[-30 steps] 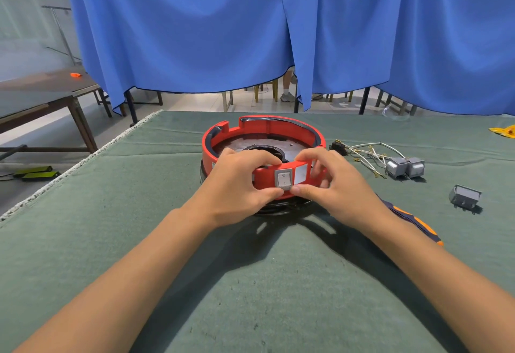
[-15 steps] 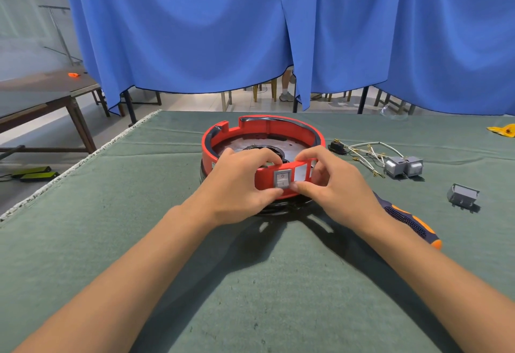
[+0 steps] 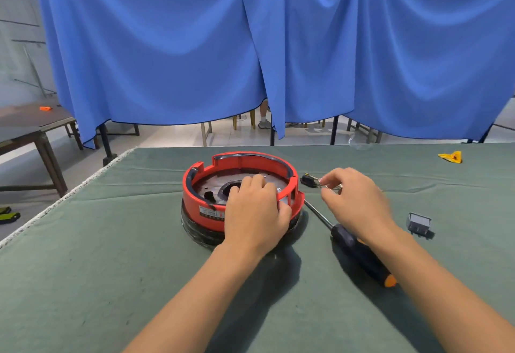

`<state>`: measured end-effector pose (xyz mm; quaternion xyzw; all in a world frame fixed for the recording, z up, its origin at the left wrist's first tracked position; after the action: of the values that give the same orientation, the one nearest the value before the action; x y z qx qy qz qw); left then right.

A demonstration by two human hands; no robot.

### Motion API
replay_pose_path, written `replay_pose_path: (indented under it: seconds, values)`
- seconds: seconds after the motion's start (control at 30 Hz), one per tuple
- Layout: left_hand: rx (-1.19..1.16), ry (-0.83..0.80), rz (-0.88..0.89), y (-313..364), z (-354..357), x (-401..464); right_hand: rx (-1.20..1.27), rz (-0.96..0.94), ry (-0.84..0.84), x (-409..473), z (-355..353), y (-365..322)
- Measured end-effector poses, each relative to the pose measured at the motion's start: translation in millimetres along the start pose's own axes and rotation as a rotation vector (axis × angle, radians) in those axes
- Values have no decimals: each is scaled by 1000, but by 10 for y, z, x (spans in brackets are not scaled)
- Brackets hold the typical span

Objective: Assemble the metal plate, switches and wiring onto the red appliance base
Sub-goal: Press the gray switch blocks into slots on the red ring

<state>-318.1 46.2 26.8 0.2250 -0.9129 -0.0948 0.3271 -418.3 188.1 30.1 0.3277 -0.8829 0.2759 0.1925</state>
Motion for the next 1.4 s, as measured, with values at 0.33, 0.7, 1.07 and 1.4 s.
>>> replay_pose_path:
  seconds: [0.33,0.7,1.07,1.4]
  values:
    - [-47,82,53,66,39,-21,-226,240,-172,-101,181,680]
    - [-163,107,135,-71,-14,-32,-34,178,-10,-30,132,653]
    - [-296,38,43,-213,-40,38,1477,337,-163,-67,141,-374]
    - [-264,73,72,-203,-40,35,1508,223,-200,-82,154,-422]
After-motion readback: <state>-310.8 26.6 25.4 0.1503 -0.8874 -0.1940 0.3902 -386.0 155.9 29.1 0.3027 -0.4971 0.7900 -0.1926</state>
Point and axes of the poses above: each hand's wrist, its own x-axis towards the middle knuckle, its own z-axis out of the palm, y = z × x, the point moved 5 cm from there along x, towards the middle knuckle, and after that the axes turned 14 degrees about -z, right-handed, at the moved point
